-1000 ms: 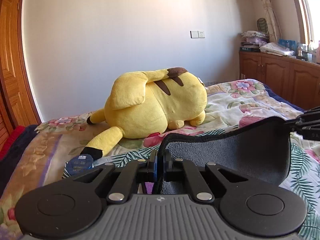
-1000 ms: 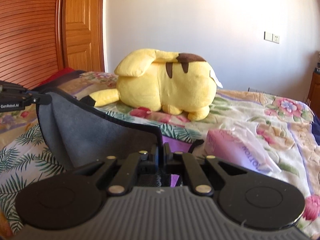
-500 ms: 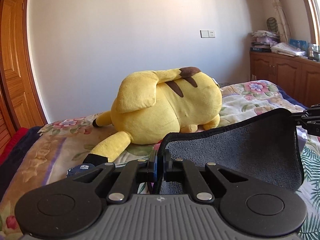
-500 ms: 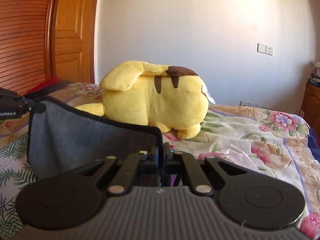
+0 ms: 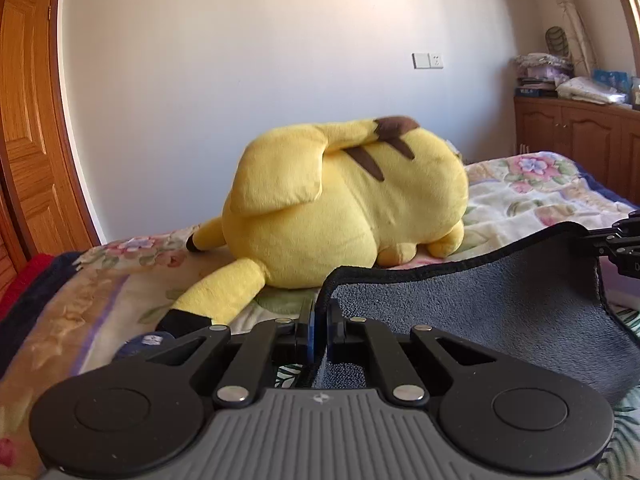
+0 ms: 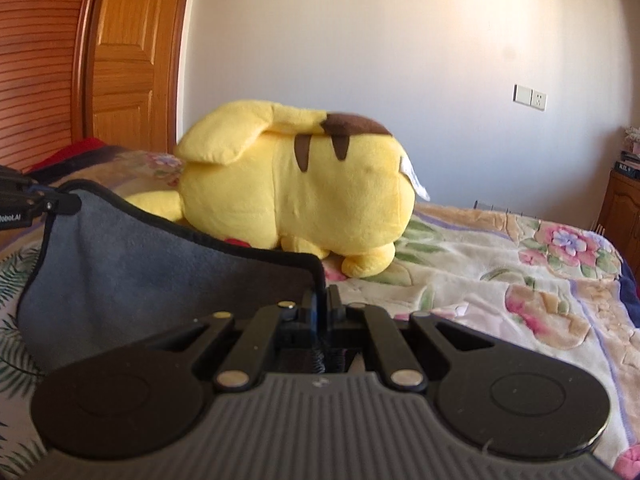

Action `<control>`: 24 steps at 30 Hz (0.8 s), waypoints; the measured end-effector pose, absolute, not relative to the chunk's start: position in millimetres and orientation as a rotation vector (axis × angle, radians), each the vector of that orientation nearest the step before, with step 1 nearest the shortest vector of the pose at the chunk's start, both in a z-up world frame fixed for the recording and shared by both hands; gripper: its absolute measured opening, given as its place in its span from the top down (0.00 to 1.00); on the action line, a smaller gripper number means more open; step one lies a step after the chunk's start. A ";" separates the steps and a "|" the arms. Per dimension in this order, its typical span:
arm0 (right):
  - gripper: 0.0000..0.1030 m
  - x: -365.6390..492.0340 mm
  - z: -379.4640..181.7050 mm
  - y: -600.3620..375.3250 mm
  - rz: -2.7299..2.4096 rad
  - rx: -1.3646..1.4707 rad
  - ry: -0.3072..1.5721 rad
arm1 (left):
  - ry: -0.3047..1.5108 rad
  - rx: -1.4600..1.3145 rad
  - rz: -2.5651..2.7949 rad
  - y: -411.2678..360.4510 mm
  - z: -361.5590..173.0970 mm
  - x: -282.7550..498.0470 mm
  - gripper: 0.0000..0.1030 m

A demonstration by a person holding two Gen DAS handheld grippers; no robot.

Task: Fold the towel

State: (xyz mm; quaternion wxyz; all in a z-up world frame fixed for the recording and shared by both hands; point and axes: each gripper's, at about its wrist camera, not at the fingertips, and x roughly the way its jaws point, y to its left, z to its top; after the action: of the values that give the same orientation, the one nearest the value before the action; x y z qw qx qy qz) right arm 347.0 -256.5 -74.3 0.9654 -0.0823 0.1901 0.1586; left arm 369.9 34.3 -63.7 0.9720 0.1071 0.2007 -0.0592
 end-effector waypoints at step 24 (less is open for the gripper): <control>0.50 358.5 -112.4 -262.0 0.308 -0.188 0.521 | 0.511 0.216 -0.122 13.1 -100.7 377.0 0.62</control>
State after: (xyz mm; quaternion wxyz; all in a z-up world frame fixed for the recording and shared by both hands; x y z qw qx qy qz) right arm 358.5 -262.0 -112.4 0.9503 -0.0924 0.2560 0.1513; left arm 377.0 13.1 -100.7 0.9600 0.1064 0.2519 -0.0603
